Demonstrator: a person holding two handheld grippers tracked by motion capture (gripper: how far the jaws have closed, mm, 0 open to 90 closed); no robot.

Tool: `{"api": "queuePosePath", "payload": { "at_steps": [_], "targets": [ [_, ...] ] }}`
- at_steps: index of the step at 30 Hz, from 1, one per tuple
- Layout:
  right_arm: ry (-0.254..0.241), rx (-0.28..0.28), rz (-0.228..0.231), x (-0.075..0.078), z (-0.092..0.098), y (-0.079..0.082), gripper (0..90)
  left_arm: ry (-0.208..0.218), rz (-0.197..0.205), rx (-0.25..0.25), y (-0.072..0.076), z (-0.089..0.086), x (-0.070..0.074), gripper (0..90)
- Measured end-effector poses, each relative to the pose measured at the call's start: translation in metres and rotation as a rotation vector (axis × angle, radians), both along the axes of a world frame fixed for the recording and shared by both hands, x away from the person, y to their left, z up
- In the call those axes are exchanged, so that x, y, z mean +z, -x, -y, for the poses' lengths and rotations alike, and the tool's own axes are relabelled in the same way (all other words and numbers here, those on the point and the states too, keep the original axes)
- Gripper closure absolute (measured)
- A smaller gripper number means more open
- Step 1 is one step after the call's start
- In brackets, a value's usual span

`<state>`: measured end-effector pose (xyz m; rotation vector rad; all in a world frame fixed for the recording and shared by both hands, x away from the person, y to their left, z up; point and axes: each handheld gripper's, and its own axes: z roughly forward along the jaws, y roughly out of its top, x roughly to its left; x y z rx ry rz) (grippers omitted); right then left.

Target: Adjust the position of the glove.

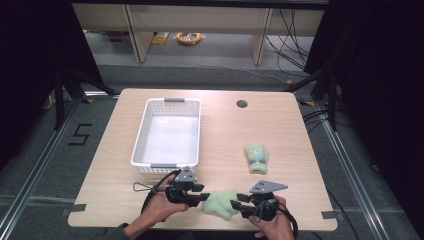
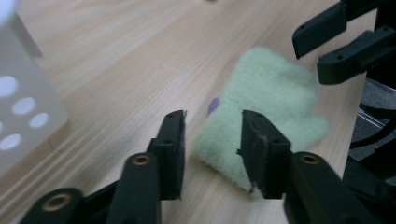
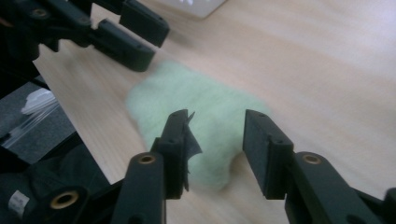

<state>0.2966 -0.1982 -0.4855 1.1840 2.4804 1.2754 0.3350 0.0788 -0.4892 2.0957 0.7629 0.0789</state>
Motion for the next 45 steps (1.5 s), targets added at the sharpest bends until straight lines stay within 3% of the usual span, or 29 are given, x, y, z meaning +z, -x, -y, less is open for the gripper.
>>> {"api": "queuePosePath", "payload": {
  "at_steps": [1,3,9,14,18,22,24,30,33,37,39,45],
  "targets": [
    [0.000,0.000,0.000,0.000,0.000,0.000,59.7,0.000,0.000,0.000,0.000,0.000,0.000,53.1],
    [0.034,-0.024,0.070,0.009,0.009,-0.005,58.4,0.018,0.017,0.013,0.003,-0.004,0.004,49.1],
    [0.128,-0.076,0.136,0.018,0.034,-0.037,56.1,0.018,-0.018,0.015,0.013,-0.012,0.005,38.0],
    [0.168,-0.116,0.151,0.019,0.047,-0.065,55.7,0.017,-0.040,0.018,0.022,-0.018,0.002,34.4],
    [0.205,-0.126,0.174,0.019,0.049,-0.086,55.7,0.006,-0.018,0.026,0.026,-0.024,0.002,31.9],
    [0.215,-0.120,0.168,0.018,0.049,-0.101,55.9,0.021,-0.017,0.034,0.030,-0.028,0.000,30.2],
    [0.233,-0.116,0.147,0.015,0.048,-0.114,56.4,0.009,-0.016,0.041,0.034,-0.032,-0.001,29.9],
    [0.250,-0.114,0.094,0.006,0.046,-0.134,57.3,0.010,-0.009,0.042,0.037,-0.033,-0.005,29.6],
    [0.294,-0.115,0.089,0.000,0.045,-0.139,57.4,0.013,-0.011,0.057,0.035,-0.035,-0.005,29.6],
    [0.293,-0.105,0.111,-0.004,0.047,-0.145,59.0,0.007,-0.009,0.050,0.033,-0.037,-0.005,29.6],
    [0.307,-0.106,0.079,-0.007,0.047,-0.146,59.8,0.013,-0.017,0.056,0.034,-0.035,-0.006,29.7],
    [0.305,-0.111,0.083,-0.012,0.047,-0.145,68.2,0.014,-0.016,0.053,0.033,-0.035,-0.007,29.7]
  ]
}}
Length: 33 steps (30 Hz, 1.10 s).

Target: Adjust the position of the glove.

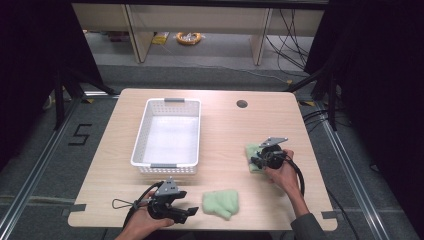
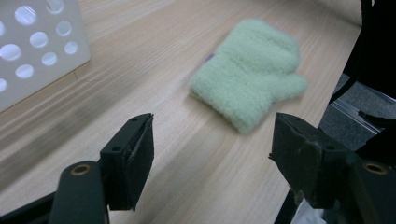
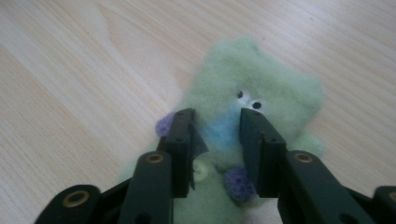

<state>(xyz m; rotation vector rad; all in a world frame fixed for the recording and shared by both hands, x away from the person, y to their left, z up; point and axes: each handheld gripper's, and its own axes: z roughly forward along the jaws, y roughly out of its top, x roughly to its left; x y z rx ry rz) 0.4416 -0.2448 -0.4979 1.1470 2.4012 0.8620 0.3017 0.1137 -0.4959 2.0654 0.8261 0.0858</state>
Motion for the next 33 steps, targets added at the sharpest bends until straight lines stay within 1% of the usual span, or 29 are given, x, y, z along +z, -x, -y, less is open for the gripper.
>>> {"api": "queuePosePath", "payload": {
  "at_steps": [2,3,4,5,6,7,8,9,10,11,12,13,16,17,18,19,20,21,22,23,24,25,26,27,28,29,31,32,33],
  "targets": [
    [-0.020,-0.011,-0.009,-0.001,0.000,0.001,73.4,-0.010,-0.004,0.001,0.000,-0.001,-0.002,29.7],
    [-0.020,-0.011,-0.009,-0.001,0.000,0.001,73.4,-0.010,-0.004,0.001,0.000,-0.001,-0.002,29.7],
    [0.010,0.015,0.013,-0.001,0.002,0.000,76.2,-0.011,-0.002,-0.004,-0.001,-0.001,-0.002,29.7],
    [0.010,0.013,0.025,-0.001,0.002,0.001,81.2,-0.011,-0.003,-0.001,-0.001,-0.001,-0.002,29.7],
    [0.010,0.013,0.025,-0.001,0.002,0.001,81.2,-0.010,-0.001,-0.002,-0.001,-0.001,-0.001,29.7],
    [0.017,0.005,0.031,0.000,0.002,0.001,83.6,-0.025,0.005,-0.001,-0.002,-0.002,-0.001,29.7],
    [0.019,0.002,0.036,0.000,0.001,0.002,84.2,-0.025,0.005,-0.001,-0.002,-0.002,-0.001,29.7],
    [0.016,-0.009,0.024,0.001,0.001,0.004,84.7,-0.007,0.000,0.003,-0.002,-0.001,-0.001,29.7],
    [0.016,-0.009,0.024,0.001,0.001,0.004,84.7,-0.007,0.000,0.003,-0.002,-0.001,-0.001,29.7],
    [0.003,-0.024,0.045,0.002,0.000,0.005,85.1,-0.018,0.005,0.001,-0.003,-0.002,-0.001,29.7],
    [0.003,-0.024,0.045,0.002,0.000,0.005,85.1,-0.018,0.005,0.001,-0.003,-0.002,-0.001,29.7],
    [-0.015,-0.039,0.055,0.008,0.000,0.008,85.3,-0.008,-0.004,0.014,-0.003,-0.002,-0.002,29.7],
    [-0.037,-0.042,0.068,0.014,0.000,0.012,85.4,-0.010,0.001,0.017,-0.004,-0.003,-0.003,29.7],
    [-0.048,-0.024,0.110,0.022,0.000,0.017,85.5,-0.004,0.002,0.018,-0.003,-0.003,-0.003,29.6],
    [-0.067,-0.024,0.126,0.026,-0.002,0.021,85.5,-0.014,0.003,0.014,-0.004,-0.003,-0.003,29.6],
    [-0.067,-0.024,0.126,0.026,-0.002,0.021,85.5,-0.014,0.003,0.014,-0.004,-0.003,-0.003,29.6],
    [-0.088,-0.006,0.135,0.034,-0.005,0.030,85.5,-0.005,0.002,0.022,-0.003,-0.002,-0.003,29.5],
    [-0.088,-0.006,0.135,0.034,-0.005,0.030,85.5,-0.005,0.002,0.022,-0.003,-0.002,-0.003,29.5],
    [-0.093,0.006,0.151,0.037,-0.007,0.034,85.5,-0.011,0.007,0.022,-0.003,-0.002,-0.002,29.5],
    [-0.117,0.013,0.145,0.043,-0.013,0.044,85.5,-0.011,0.010,0.023,-0.002,-0.002,-0.001,29.5],
    [-0.133,0.014,0.139,0.045,-0.015,0.048,85.5,-0.010,0.012,0.028,-0.002,-0.001,-0.001,29.5],
    [-0.143,0.012,0.135,0.047,-0.017,0.052,85.5,0.008,0.020,0.041,-0.003,0.000,0.000,29.5],
    [-0.143,0.012,0.135,0.047,-0.017,0.052,85.5,0.008,0.020,0.041,-0.003,0.000,0.000,29.4],
    [-0.156,0.019,0.133,0.049,-0.022,0.059,85.5,0.008,0.023,0.036,-0.003,0.001,0.003,29.4],
    [-0.156,0.019,0.133,0.049,-0.022,0.059,85.5,0.008,0.023,0.036,-0.003,0.001,0.003,29.4],
    [-0.181,0.028,0.125,0.050,-0.028,0.067,85.5,0.040,0.038,0.053,-0.002,0.007,0.006,29.2],
    [-0.179,0.041,0.118,0.050,-0.036,0.076,85.4,0.045,0.034,0.048,-0.001,0.012,0.009,29.3],
    [-0.179,0.041,0.118,0.050,-0.036,0.076,85.4,0.045,0.034,0.048,-0.001,0.012,0.009,29.2],
    [-0.178,0.061,0.121,0.050,-0.047,0.083,85.4,0.041,0.061,0.030,-0.002,0.015,0.010,29.2]
  ]
}}
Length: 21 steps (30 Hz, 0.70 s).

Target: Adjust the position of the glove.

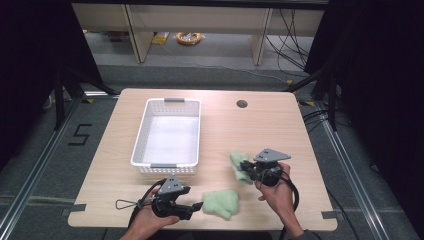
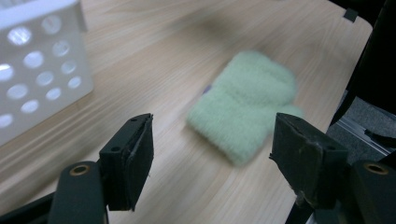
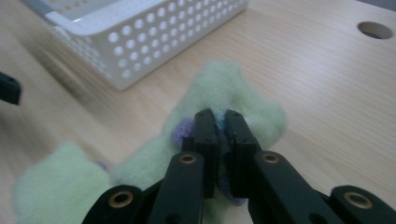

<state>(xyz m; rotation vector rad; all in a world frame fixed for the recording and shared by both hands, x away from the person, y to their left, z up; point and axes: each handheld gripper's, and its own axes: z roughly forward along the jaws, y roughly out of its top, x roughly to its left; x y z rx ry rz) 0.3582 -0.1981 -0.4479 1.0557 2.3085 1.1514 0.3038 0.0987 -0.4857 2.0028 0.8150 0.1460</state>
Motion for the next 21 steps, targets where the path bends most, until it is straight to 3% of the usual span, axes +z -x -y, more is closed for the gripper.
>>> {"api": "queuePosePath", "payload": {
  "at_steps": [3,4,12,18,21],
  "targets": [
    [0.012,0.017,0.004,0.001,-0.010,0.006,85.4,0.008,-0.012,-0.005,0.001,0.009,0.004,29.0],
    [0.033,0.043,0.021,0.001,-0.022,0.011,85.4,0.008,-0.005,-0.018,0.001,0.014,0.006,28.7],
    [0.042,0.085,0.029,-0.001,-0.045,0.021,85.2,0.038,0.010,-0.024,-0.004,0.033,0.009,25.6],
    [0.041,0.101,0.018,-0.002,-0.052,0.026,85.2,0.045,0.009,-0.022,-0.004,0.046,0.010,32.0],
    [0.037,0.102,0.018,-0.002,-0.054,0.028,85.2,0.035,0.029,-0.027,-0.007,0.052,0.007,37.2]
  ]
}}
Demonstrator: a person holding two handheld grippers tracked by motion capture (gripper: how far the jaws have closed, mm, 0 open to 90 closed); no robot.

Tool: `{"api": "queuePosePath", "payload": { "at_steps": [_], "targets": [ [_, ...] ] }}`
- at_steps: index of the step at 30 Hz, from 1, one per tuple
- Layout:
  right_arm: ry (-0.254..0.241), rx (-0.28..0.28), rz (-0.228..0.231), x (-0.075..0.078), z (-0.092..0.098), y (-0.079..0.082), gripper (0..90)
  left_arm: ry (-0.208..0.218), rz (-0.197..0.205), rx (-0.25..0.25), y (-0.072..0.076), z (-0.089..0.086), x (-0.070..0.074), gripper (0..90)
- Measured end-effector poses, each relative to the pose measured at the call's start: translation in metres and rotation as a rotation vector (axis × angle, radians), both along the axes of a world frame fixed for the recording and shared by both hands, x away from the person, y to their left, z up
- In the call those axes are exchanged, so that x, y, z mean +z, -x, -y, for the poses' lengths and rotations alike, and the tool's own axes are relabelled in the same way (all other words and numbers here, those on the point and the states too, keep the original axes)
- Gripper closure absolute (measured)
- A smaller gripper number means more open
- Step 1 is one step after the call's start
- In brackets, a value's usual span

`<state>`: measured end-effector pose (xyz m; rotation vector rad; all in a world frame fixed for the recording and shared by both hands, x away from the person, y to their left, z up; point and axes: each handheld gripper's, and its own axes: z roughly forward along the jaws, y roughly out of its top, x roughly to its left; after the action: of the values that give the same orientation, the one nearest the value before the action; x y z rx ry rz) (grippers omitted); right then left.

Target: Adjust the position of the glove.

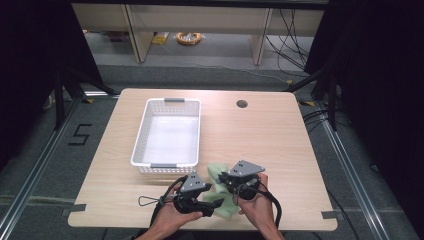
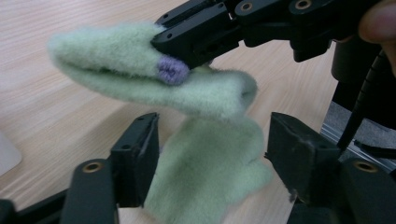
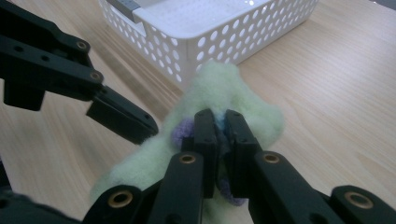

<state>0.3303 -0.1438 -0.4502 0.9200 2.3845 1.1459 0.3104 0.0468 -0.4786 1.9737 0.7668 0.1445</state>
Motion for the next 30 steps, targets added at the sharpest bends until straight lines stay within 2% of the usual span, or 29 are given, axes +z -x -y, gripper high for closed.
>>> {"api": "queuePosePath", "payload": {
  "at_steps": [1,2,4,5,8,9,10,12,13,16,17,19,20,21,22,23,24,25,26,27,30],
  "targets": [
    [0.001,0.003,0.012,0.000,0.000,0.001,85.2,0.000,0.000,0.000,0.000,0.000,0.000,39.2],
    [0.003,0.007,0.005,0.000,-0.001,0.001,85.2,0.025,-0.003,0.015,0.000,0.001,-0.002,43.9],
    [-0.004,0.009,0.002,-0.001,-0.002,0.002,85.2,0.015,0.002,0.000,-0.002,-0.001,-0.002,47.5],
    [0.000,0.015,0.017,-0.001,-0.002,0.002,85.2,0.030,0.007,-0.008,-0.003,-0.003,-0.002,57.0],
    [-0.010,0.029,0.007,0.000,-0.002,0.004,85.2,0.026,0.001,-0.018,-0.004,-0.006,-0.002,69.0],
    [-0.008,0.021,0.013,0.000,-0.002,0.004,85.2,0.031,-0.008,-0.019,-0.004,-0.007,-0.002,69.0],
    [-0.015,0.016,0.006,0.001,-0.001,0.007,85.2,0.045,-0.017,-0.027,-0.004,-0.011,-0.002,75.9],
    [-0.015,0.018,-0.003,0.001,0.000,0.008,85.2,0.035,-0.016,-0.027,-0.004,-0.013,-0.001,80.0],
    [-0.032,0.009,-0.003,0.001,0.004,0.010,85.2,0.065,-0.031,-0.024,-0.004,-0.018,0.000,81.7],
    [-0.051,0.017,-0.015,0.002,0.008,0.014,85.2,0.065,-0.046,-0.032,-0.005,-0.023,0.002,84.4],
    [-0.074,0.013,-0.035,0.003,0.010,0.019,85.2,0.081,-0.059,-0.044,-0.004,-0.024,0.002,84.6],
    [-0.078,0.016,-0.032,0.004,0.012,0.022,85.2,0.077,-0.065,-0.054,-0.004,-0.025,0.003,84.9],
    [-0.081,0.033,-0.033,0.004,0.013,0.024,85.2,0.080,-0.077,-0.061,-0.004,-0.026,0.003,84.9],
    [-0.091,0.017,-0.050,0.005,0.014,0.032,85.2,0.092,-0.104,-0.076,-0.003,-0.027,0.002,85.2],
    [-0.091,0.017,-0.050,0.005,0.014,0.032,85.2,0.092,-0.104,-0.076,-0.003,-0.027,0.002,85.2],
    [-0.107,0.019,-0.070,0.002,0.015,0.038,85.2,0.078,-0.124,-0.102,-0.004,-0.030,0.002,85.2],
    [-0.107,0.019,-0.070,0.002,0.015,0.038,85.2,0.083,-0.140,-0.109,-0.004,-0.031,0.001,85.2],
    [-0.111,0.011,-0.094,-0.001,0.016,0.044,85.2,0.074,-0.160,-0.123,-0.003,-0.032,-0.003,85.2],
    [-0.111,0.011,-0.094,-0.001,0.016,0.044,85.2,0.074,-0.160,-0.123,-0.003,-0.032,-0.003,85.2],
    [-0.117,0.010,-0.112,-0.006,0.017,0.049,85.1,0.068,-0.199,-0.121,-0.002,-0.033,-0.008,85.2],
    [-0.111,0.011,-0.133,-0.011,0.016,0.051,84.8,0.048,-0.213,-0.140,-0.002,-0.033,-0.012,85.0]
  ]
}}
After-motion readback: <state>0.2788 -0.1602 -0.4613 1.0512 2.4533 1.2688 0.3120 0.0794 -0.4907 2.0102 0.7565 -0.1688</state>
